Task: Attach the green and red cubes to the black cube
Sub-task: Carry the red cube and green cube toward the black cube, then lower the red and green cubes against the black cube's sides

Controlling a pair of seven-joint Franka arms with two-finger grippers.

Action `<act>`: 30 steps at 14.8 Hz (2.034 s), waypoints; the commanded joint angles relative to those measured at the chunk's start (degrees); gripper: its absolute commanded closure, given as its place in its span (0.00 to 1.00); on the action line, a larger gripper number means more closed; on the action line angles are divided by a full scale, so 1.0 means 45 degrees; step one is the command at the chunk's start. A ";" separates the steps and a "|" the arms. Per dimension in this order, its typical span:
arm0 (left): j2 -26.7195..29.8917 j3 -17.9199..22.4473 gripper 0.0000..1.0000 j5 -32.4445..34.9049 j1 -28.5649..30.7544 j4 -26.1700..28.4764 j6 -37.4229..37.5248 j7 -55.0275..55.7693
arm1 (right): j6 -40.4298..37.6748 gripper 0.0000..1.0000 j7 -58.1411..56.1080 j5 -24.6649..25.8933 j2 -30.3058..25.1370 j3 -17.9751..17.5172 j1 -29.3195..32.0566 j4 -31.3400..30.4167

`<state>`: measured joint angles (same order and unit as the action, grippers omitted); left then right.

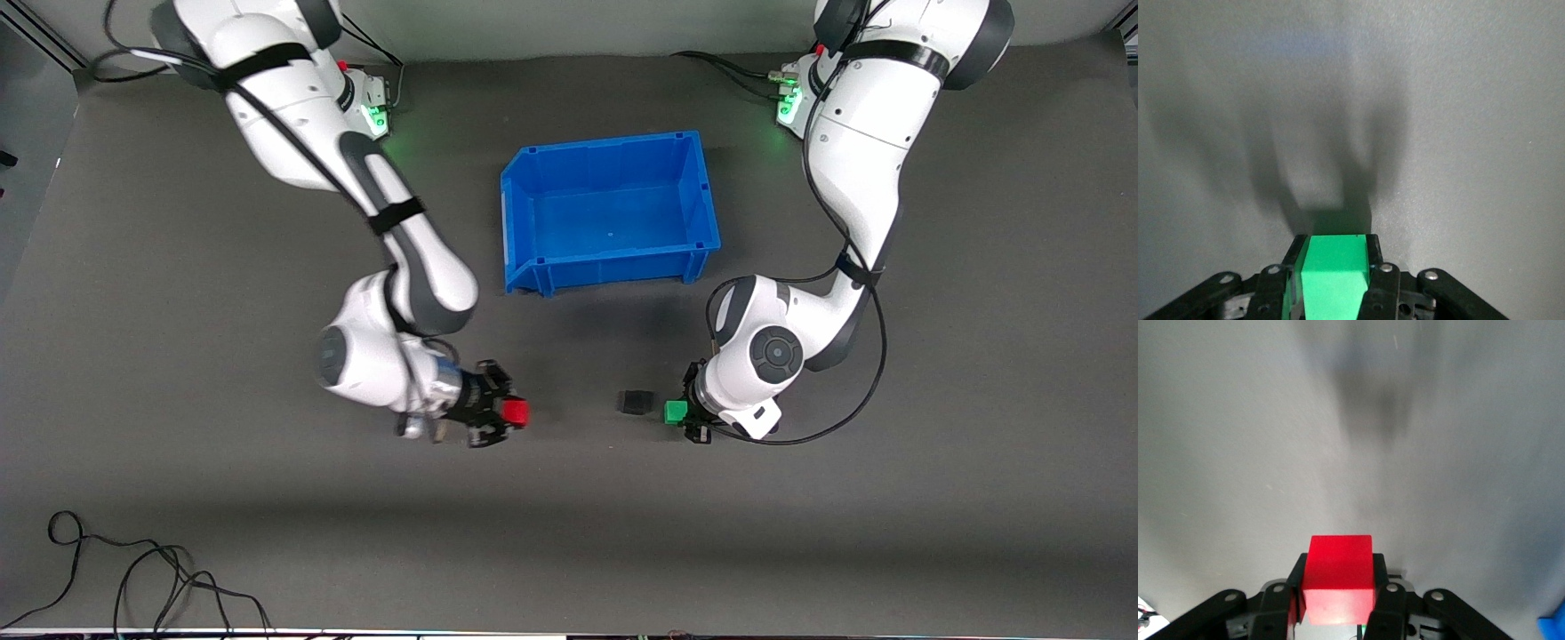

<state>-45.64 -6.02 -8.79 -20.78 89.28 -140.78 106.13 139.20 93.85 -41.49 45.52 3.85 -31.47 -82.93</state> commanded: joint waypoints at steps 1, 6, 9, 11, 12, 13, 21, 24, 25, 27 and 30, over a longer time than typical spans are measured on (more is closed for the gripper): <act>-0.0130 0.0224 0.84 -0.0038 -0.0362 -0.0368 0.0054 0.0555 | 0.0899 0.80 0.0957 -0.0233 0.0997 0.0181 -0.0894 0.0966; -0.0131 0.0224 0.84 -0.0096 -0.0596 -0.0368 0.0054 0.0789 | 0.2404 0.79 0.1624 -0.0233 0.1954 0.0181 -0.2047 0.1436; -0.0208 0.0224 0.84 -0.0077 -0.0713 -0.0368 0.0054 0.0790 | 0.2875 0.79 0.1974 -0.0233 0.2306 0.0181 -0.2244 0.1649; -0.0286 0.0224 0.84 -0.0077 -0.0792 -0.0368 0.0054 0.0925 | 0.3186 0.79 0.2383 -0.0233 0.2579 0.0181 -0.2439 0.1942; -0.0287 0.0243 0.84 -0.0058 -0.0811 -0.0368 0.0015 0.0926 | 0.3382 0.79 0.2502 -0.0233 0.2716 0.0181 -0.2537 0.2060; -0.0287 0.0243 0.84 -0.0038 -0.0811 -0.0368 0.0014 0.0926 | 0.3558 0.79 0.2522 -0.0233 0.2911 0.0181 -0.2576 0.2158; -0.0248 0.0224 0.84 -0.0077 -0.0811 -0.0388 0.0054 0.0926 | 0.3774 0.79 0.2522 -0.0213 0.3596 -0.0034 -0.2830 0.2997; -0.0267 0.0224 0.83 -0.0058 -0.0811 -0.0388 0.0054 0.0926 | 0.4066 0.78 0.2503 -0.0213 0.3655 -0.0112 -0.2870 0.3057; -0.0267 0.0224 0.82 -0.0019 -0.0811 -0.0388 0.0054 0.0926 | 0.4145 0.61 0.2522 -0.0233 0.3674 -0.0112 -0.2889 0.3057; -0.0267 0.0224 0.76 0.0021 -0.0811 -0.0388 0.0054 0.0926 | 0.4185 0.28 0.2522 -0.0233 0.3675 -0.0112 -0.2889 0.3018; -0.0267 0.0224 0.12 0.0137 -0.0792 -0.0388 0.0054 0.0810 | 0.4185 0.00 0.2271 -0.0097 0.3578 -0.0112 -0.2889 0.2979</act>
<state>-46.13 -5.91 -8.69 -23.25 88.73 -140.78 109.02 157.26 103.83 -41.50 60.52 2.99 -43.78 -71.59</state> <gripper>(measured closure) 0.546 0.282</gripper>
